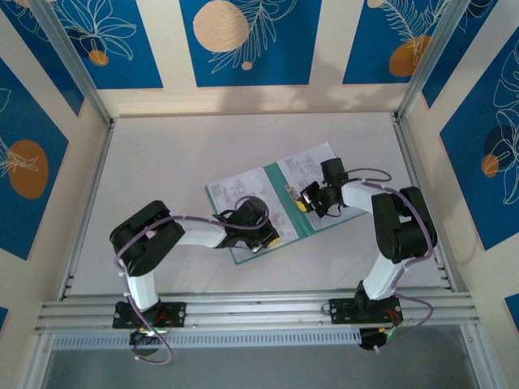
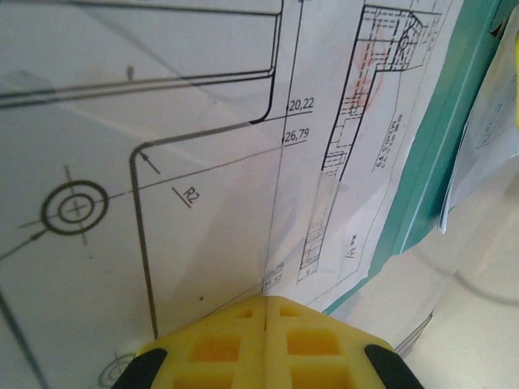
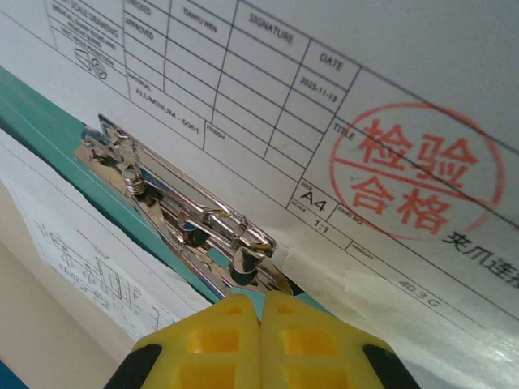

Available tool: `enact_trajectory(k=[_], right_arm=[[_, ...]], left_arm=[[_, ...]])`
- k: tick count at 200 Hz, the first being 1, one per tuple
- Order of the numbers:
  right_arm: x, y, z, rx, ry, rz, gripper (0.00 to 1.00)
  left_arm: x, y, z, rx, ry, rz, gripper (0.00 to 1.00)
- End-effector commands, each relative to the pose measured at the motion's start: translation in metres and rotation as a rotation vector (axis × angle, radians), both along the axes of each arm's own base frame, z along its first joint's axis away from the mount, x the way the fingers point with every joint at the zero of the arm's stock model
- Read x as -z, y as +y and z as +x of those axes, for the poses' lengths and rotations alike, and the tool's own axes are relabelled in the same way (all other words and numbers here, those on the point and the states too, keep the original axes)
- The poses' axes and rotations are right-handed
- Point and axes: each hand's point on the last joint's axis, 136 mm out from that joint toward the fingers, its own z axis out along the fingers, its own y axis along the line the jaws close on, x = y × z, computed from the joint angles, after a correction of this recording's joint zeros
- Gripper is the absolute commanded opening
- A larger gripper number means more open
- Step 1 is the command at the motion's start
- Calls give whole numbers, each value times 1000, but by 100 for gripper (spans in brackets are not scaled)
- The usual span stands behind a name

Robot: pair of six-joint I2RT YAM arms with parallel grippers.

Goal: Put the files into the folder

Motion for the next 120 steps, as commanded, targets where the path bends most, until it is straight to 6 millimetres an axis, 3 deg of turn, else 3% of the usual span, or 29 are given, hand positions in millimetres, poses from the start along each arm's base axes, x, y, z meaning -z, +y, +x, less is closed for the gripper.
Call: enact_trajectory(k=[1,64,120], right_arm=[[61,-45,-56,82,287,-256,0],[60,-44,-59,96,349,-324,0],[48,-42,-38,101,282,-330,0]], left_arm=[[33,35,-22,-18,108,137,0],[32,42,-22,-24,108,139,0],[34,47,-26,-24,114,143,0]])
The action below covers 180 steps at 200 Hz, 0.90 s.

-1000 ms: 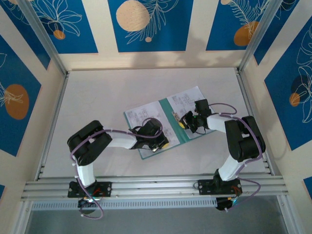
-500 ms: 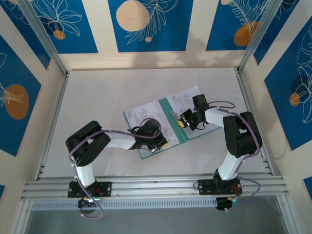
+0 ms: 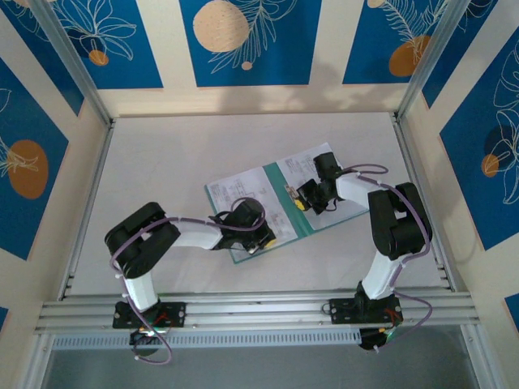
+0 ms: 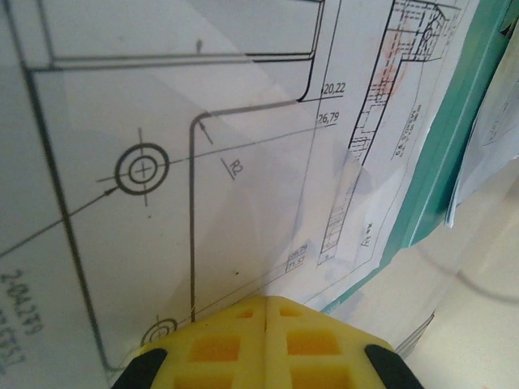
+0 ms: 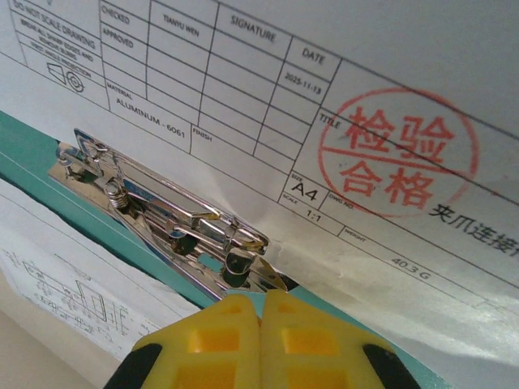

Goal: Put the files into the folder

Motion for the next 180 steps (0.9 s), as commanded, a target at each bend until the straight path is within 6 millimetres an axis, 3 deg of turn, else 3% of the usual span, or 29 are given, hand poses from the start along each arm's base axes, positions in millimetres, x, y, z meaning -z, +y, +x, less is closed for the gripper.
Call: enact_trajectory(k=[1,71,113,180], right_arm=[[50,-44,-39,64,199,-240,0],[29,-40,-19,39,138,-253,0],[44,-44,-30,30,189,-267,0],[49,-48,-33,8,206,-298,0]], left_arm=[[33,35,-24,-10,112,137,0],[33,35,-24,-9,114,138,0],[33,35,-24,-9,113,138,0],[33,39,-26,-12,113,144,0]])
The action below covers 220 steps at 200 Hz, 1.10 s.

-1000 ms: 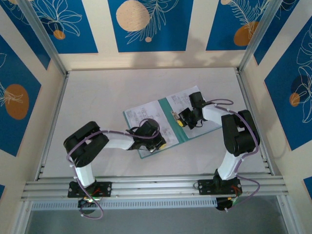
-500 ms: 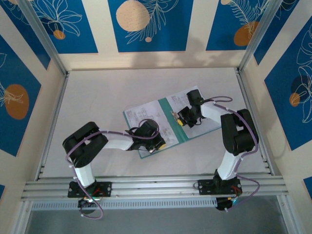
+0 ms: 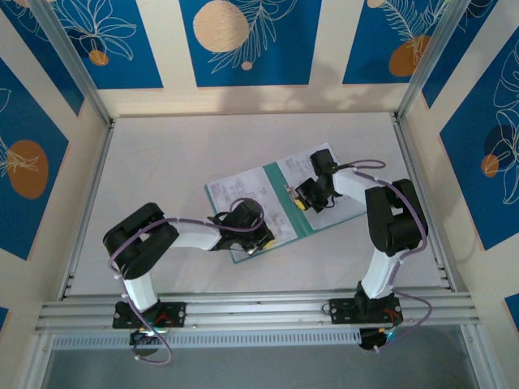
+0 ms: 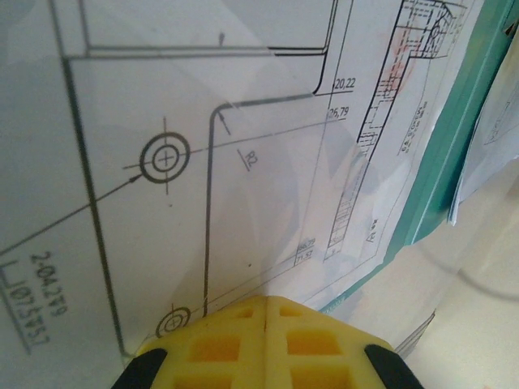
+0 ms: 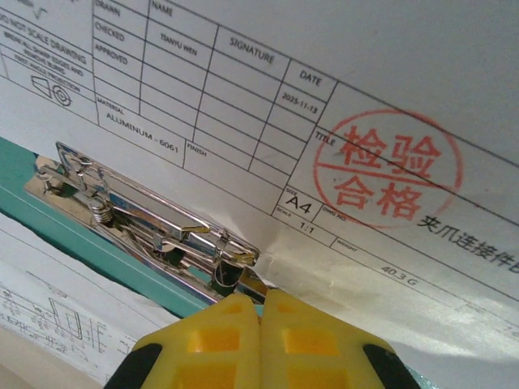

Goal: Put the files into the folder

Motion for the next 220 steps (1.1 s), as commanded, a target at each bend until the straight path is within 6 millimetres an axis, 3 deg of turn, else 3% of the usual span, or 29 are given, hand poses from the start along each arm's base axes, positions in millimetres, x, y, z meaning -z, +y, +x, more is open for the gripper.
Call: enact_trajectory(k=[1,49,220], right_arm=[[47,-44,-34,34,167,-230,0],[51,-43,-41,20,215,-251,0],[57,-10,-62,-101,330,-364,0]], left_arm=[[33,35,-24,-9,113,144,0],[32,34,-23,-10,109,142,0],[36,31,-19,5,108,136,0]])
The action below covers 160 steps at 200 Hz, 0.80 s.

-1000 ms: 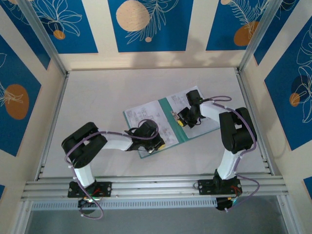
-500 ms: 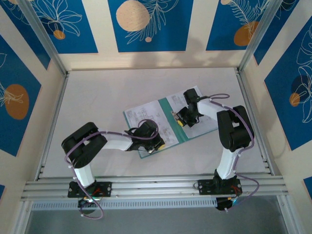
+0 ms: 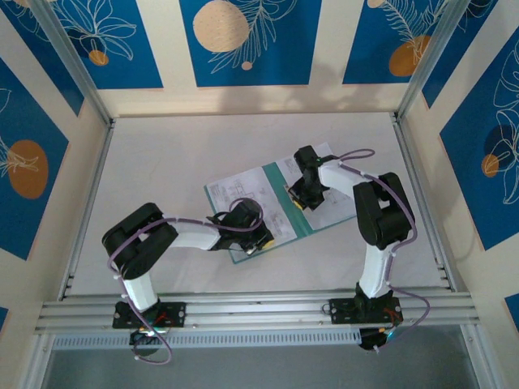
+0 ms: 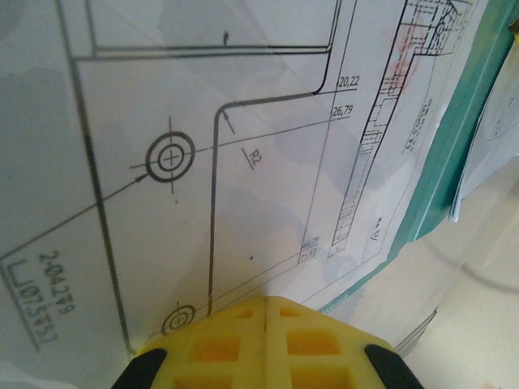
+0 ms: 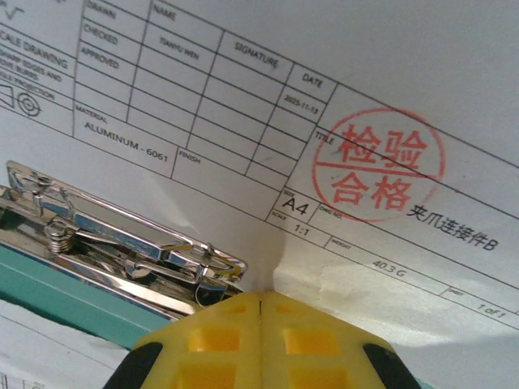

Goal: Put the files into the folder

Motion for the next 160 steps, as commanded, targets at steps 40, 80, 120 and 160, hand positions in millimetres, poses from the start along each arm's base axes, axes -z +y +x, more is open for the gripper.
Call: enact_trajectory(k=[40,80,120,160], right_arm=[[63,-19,-72,-45,325,-170,0],[52,0,-56,-72,257,-87,0],[9,19,-25,-122,141,-23,0],[-14,24,-16,-110,98,33,0]], left_arm=[[36,29,-18,0,101,138,0],[36,31,-20,-1,102,139,0],[33,31,-17,4,95,139,0],[32,31,-16,6,90,139,0]])
